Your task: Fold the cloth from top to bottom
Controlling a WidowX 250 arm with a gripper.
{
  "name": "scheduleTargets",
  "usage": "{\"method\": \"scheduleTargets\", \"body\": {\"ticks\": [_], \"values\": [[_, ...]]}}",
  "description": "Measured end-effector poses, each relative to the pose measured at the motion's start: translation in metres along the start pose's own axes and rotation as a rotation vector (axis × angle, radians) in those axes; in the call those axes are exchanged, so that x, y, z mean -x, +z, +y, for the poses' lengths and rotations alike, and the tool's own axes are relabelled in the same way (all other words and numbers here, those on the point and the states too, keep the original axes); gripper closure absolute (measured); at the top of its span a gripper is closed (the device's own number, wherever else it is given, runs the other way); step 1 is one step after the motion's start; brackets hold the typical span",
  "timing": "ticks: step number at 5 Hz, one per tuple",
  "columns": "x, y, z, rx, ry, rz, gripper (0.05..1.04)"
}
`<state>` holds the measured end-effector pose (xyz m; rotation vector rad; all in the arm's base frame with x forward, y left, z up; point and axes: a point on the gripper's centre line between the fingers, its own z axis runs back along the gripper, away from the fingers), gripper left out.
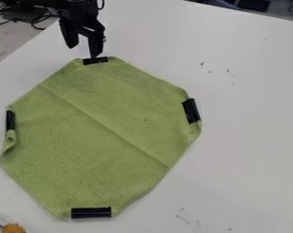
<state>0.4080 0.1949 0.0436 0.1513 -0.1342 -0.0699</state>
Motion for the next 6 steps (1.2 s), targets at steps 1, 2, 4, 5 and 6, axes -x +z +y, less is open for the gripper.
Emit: {"method": "scheduleTargets", "body": {"ticks": [1, 2, 4, 5, 6], "values": [[-0.014, -0.012, -0.004, 0.004, -0.018, 0.001, 0.083], [-0.024, -0.020, -0.005, 0.003, -0.027, 0.009, 0.083], [-0.028, -0.033, -0.006, 0.024, -0.030, 0.020, 0.085], [-0.025, -0.037, -0.003, 0.038, -0.020, 0.012, 0.118], [-0.024, -0.039, -0.007, 0.052, -0.030, 0.008, 0.365]]}}
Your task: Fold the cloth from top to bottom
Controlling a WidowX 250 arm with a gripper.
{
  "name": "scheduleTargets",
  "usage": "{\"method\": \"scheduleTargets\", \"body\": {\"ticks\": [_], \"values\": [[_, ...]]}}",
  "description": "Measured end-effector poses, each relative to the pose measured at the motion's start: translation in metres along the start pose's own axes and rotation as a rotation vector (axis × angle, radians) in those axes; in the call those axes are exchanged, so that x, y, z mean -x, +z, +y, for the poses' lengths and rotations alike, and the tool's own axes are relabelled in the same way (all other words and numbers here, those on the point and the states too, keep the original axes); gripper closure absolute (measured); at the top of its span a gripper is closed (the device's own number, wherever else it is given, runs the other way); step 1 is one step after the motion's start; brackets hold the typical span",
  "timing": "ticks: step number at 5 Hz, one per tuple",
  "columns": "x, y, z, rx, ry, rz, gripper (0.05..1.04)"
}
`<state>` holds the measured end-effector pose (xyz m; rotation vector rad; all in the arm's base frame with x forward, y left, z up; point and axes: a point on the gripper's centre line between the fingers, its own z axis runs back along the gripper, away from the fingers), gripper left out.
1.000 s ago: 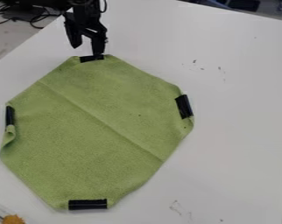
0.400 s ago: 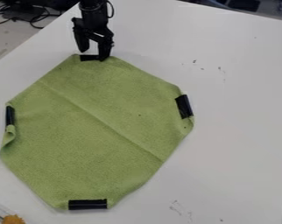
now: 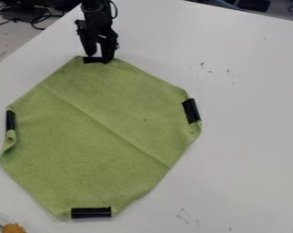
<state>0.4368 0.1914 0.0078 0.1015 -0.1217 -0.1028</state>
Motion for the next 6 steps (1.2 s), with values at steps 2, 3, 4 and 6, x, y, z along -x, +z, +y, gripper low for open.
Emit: {"method": "scheduleTargets", "body": {"ticks": [2, 3, 4, 6], "values": [[0.002, 0.000, -0.002, 0.001, -0.010, -0.011, 0.817], [0.000, 0.004, -0.002, -0.013, -0.018, -0.024, 0.955], [-0.002, 0.009, -0.002, -0.055, -0.053, -0.032, 1.019], [0.012, 0.071, -0.023, -0.106, -0.036, -0.128, 1.026]]}}
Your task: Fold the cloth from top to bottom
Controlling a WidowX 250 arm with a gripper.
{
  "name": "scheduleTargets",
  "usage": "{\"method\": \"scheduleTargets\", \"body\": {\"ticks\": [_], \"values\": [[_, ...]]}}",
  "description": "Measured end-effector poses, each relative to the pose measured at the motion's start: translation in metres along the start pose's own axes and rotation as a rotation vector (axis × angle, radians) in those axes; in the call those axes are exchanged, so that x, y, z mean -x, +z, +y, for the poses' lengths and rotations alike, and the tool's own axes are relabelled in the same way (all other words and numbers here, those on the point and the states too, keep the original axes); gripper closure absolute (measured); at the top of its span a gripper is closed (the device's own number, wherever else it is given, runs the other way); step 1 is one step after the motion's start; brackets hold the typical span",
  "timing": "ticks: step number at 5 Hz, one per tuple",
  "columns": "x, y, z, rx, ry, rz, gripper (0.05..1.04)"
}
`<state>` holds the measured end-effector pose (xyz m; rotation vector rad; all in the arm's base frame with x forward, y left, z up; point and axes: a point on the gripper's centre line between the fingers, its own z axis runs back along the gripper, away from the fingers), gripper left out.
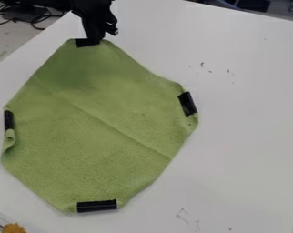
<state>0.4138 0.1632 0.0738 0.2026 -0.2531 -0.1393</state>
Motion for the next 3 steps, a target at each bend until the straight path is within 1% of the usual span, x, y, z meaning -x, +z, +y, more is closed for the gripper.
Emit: {"method": "scheduleTargets", "body": {"ticks": [1, 2, 3], "values": [[0.022, 0.030, -0.023, 0.015, 0.057, -0.020, 1.027], [0.063, 0.052, -0.048, 0.060, 0.140, 0.006, 1.028], [0.110, 0.056, -0.083, 0.090, 0.161, -0.002, 1.028]]}}
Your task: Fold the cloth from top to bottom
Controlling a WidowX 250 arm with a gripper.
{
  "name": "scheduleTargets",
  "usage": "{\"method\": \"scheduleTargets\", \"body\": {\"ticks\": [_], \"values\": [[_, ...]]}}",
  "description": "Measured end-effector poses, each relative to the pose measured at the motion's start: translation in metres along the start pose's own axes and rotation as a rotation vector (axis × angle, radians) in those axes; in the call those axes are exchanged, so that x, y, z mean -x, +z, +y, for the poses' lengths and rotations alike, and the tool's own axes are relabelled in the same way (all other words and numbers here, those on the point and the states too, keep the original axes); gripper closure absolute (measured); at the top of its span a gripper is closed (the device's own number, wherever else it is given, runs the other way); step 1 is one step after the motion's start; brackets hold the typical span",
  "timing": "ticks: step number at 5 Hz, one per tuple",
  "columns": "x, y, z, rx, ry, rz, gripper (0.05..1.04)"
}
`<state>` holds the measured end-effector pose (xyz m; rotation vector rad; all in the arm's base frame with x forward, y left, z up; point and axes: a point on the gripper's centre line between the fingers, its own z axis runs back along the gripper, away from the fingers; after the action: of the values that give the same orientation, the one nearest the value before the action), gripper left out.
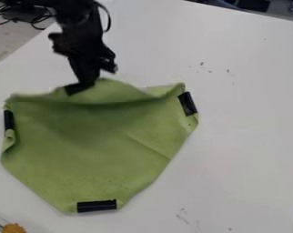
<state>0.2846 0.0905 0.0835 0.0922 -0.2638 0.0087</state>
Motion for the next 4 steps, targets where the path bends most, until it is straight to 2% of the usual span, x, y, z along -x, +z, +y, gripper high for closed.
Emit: {"method": "scheduleTargets", "body": {"ticks": [1, 2, 3, 4], "values": [[0.032, -0.015, -0.020, 0.013, 0.002, -0.007, 1.014], [0.033, -0.023, -0.024, 0.027, -0.006, -0.059, 0.872], [0.033, -0.026, -0.022, 0.035, -0.006, -0.058, 0.611], [0.039, -0.026, -0.024, 0.027, 0.001, -0.025, 0.301]]}}
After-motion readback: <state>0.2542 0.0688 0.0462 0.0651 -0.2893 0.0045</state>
